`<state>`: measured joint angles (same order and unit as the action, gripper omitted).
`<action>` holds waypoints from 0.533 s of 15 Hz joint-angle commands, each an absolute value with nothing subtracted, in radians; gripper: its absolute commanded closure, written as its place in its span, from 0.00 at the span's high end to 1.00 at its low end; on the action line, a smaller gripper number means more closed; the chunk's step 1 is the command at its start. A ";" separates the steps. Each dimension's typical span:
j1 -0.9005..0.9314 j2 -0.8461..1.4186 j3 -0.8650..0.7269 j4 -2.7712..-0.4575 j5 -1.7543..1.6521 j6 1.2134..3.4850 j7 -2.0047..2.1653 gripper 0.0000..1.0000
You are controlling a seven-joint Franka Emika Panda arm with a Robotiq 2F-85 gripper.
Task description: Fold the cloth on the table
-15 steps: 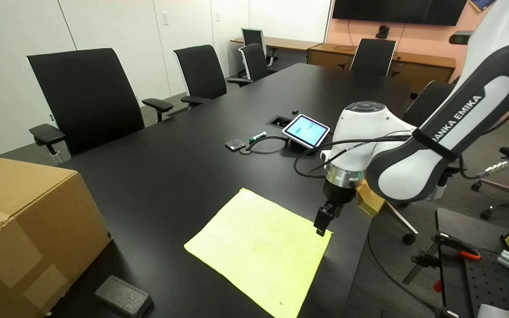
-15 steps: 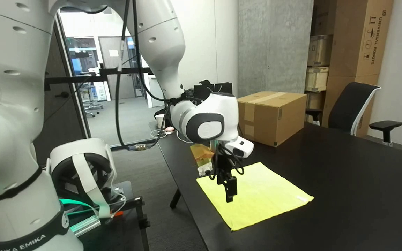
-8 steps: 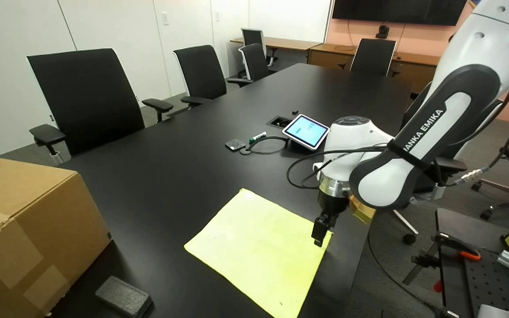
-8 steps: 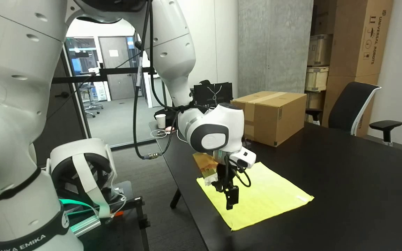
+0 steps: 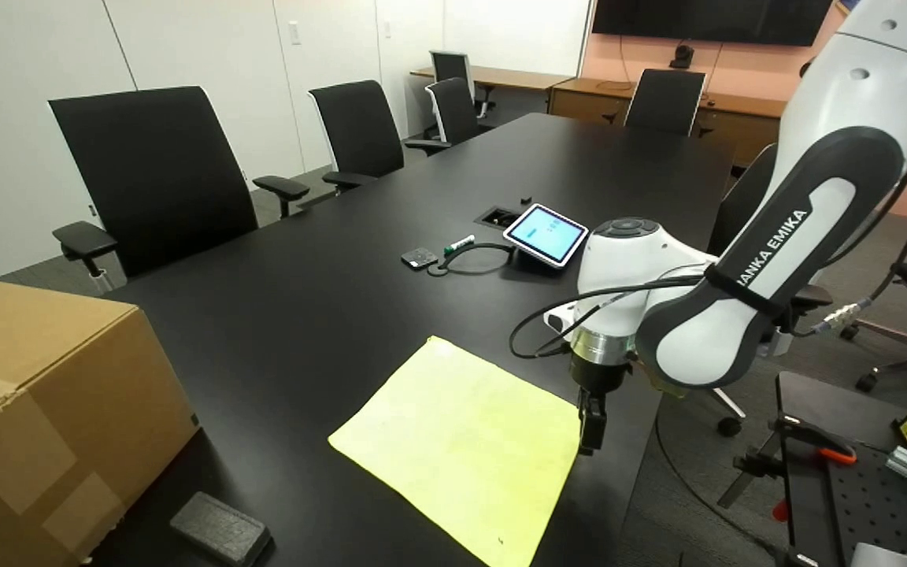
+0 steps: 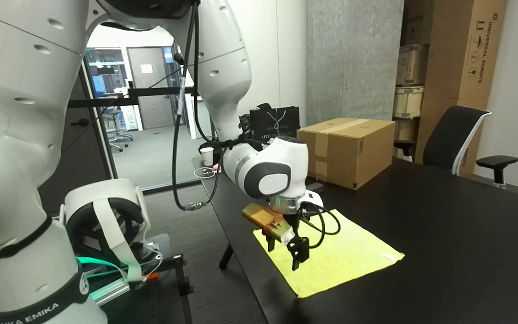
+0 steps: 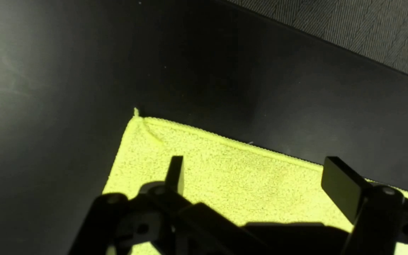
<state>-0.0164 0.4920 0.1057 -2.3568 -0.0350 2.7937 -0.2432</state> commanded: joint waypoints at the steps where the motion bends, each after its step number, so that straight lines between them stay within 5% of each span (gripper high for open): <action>1: -0.050 0.503 0.124 -2.365 -0.114 2.822 -0.385 1.00; 8: -0.171 0.550 0.180 -2.353 -0.222 2.845 -0.720 1.00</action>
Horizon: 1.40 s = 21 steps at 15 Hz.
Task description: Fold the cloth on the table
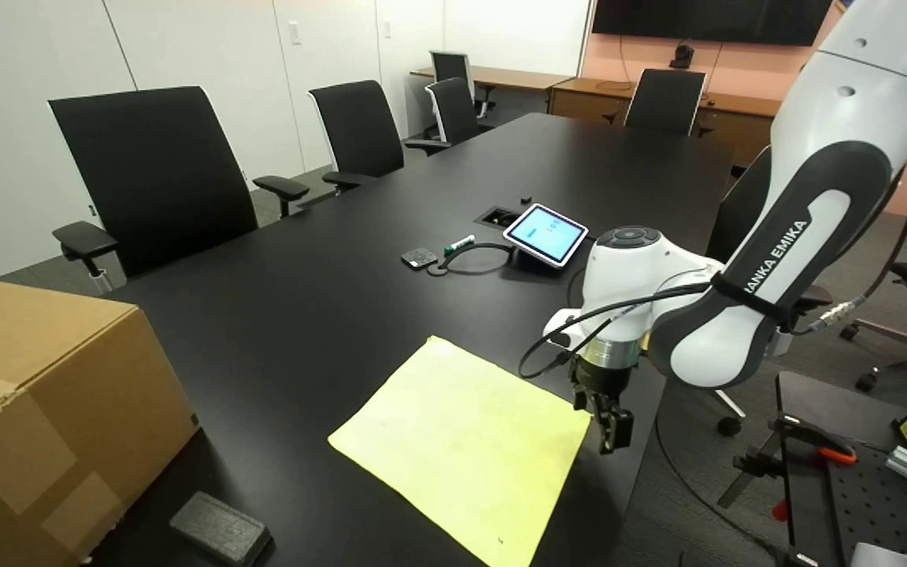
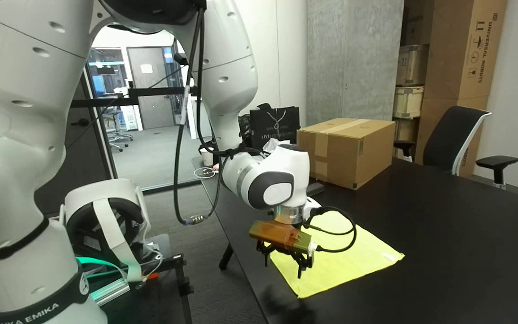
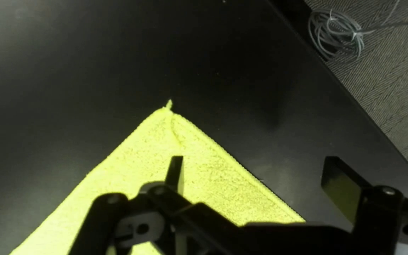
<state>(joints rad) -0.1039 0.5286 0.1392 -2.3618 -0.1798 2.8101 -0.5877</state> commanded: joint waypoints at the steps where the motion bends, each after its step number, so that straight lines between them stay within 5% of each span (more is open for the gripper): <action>1: -0.183 0.556 0.186 -2.351 -0.233 2.853 -0.767 1.00; 21: -0.260 0.730 0.237 -2.208 -0.326 2.880 -1.720 1.00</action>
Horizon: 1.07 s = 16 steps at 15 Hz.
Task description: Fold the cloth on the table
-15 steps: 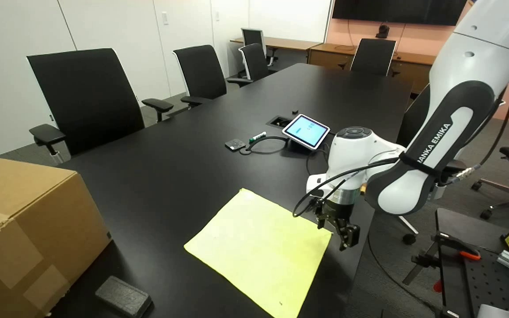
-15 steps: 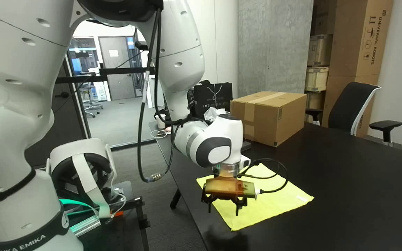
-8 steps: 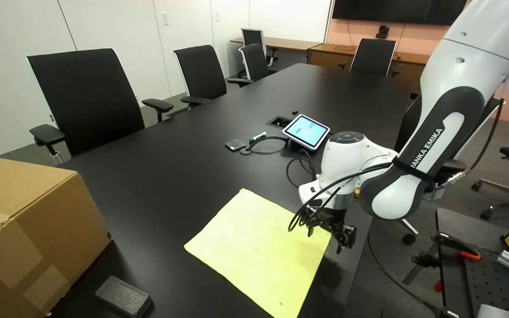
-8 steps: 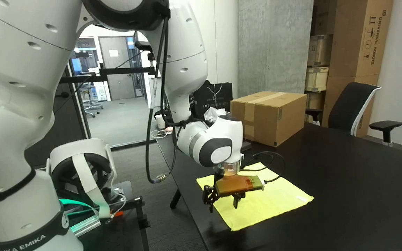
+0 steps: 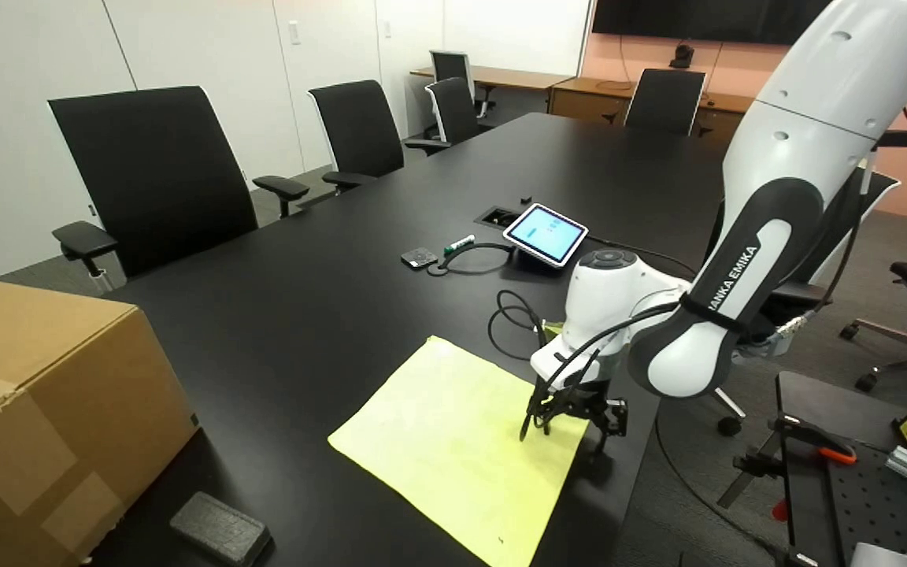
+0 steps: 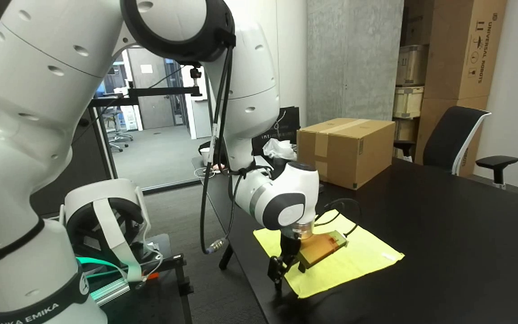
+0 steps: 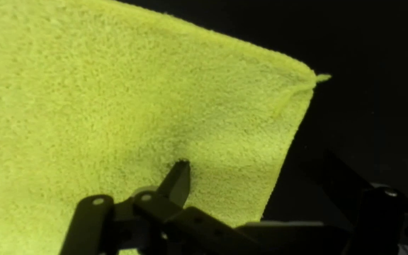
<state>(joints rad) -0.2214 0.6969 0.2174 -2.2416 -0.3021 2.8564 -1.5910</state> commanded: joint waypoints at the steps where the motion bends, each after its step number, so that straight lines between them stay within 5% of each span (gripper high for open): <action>1: -0.267 0.728 0.243 -2.208 -0.316 2.874 -1.758 1.00; 6: -0.267 0.730 0.236 -2.198 -0.284 2.862 -1.847 1.00; 7: -0.267 0.731 0.235 -2.197 -0.279 2.861 -1.853 0.79; 16: -0.269 0.702 0.233 -2.200 -0.250 2.847 -1.860 0.12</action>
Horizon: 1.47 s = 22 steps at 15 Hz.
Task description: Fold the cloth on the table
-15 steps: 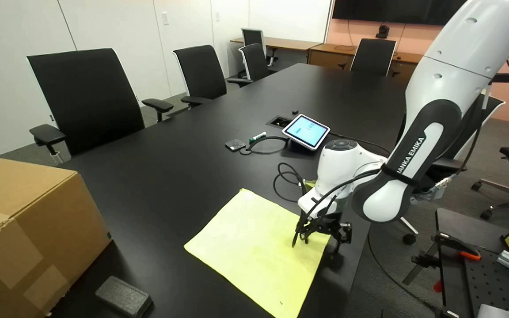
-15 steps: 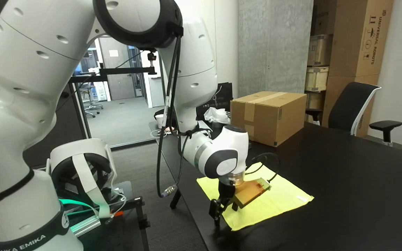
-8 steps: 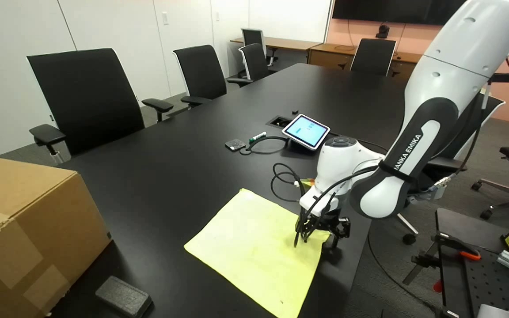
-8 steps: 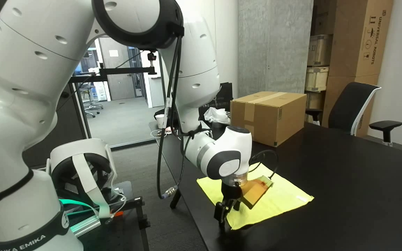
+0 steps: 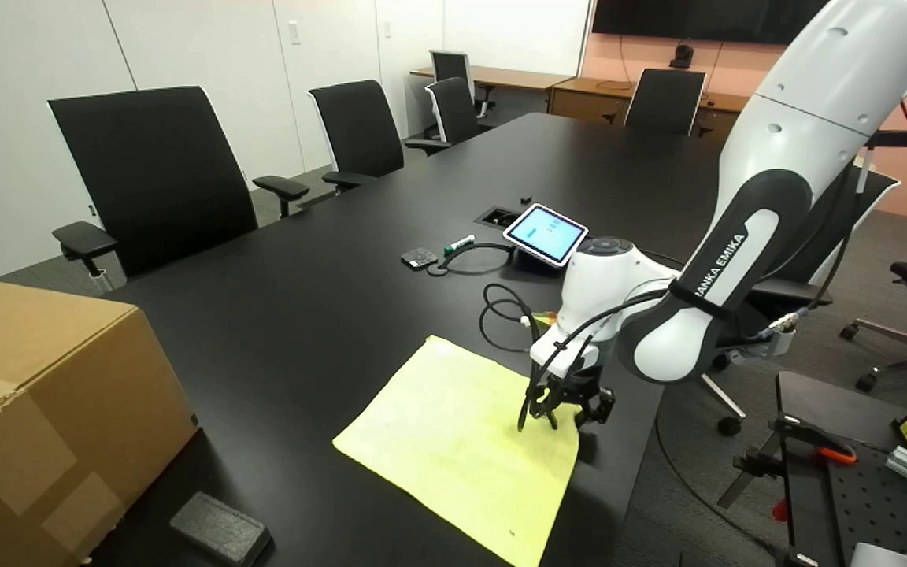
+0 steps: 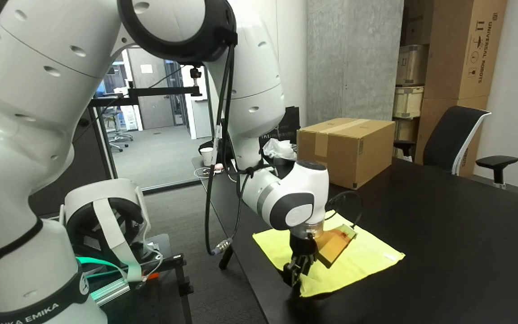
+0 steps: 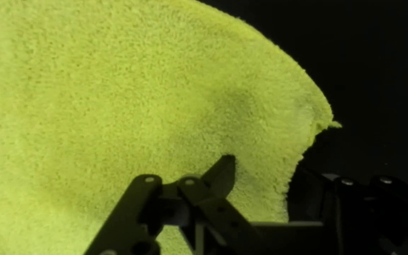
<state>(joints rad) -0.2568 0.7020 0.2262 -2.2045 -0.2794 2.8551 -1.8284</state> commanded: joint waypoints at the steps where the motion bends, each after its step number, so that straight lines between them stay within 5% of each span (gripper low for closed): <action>1: -0.264 0.694 0.228 -2.203 -0.248 2.844 -1.852 0.10; 11: -0.224 0.564 0.165 -2.232 -0.146 2.687 -1.700 0.10; 22: -0.079 0.572 0.070 -1.998 -0.150 2.414 -1.321 0.10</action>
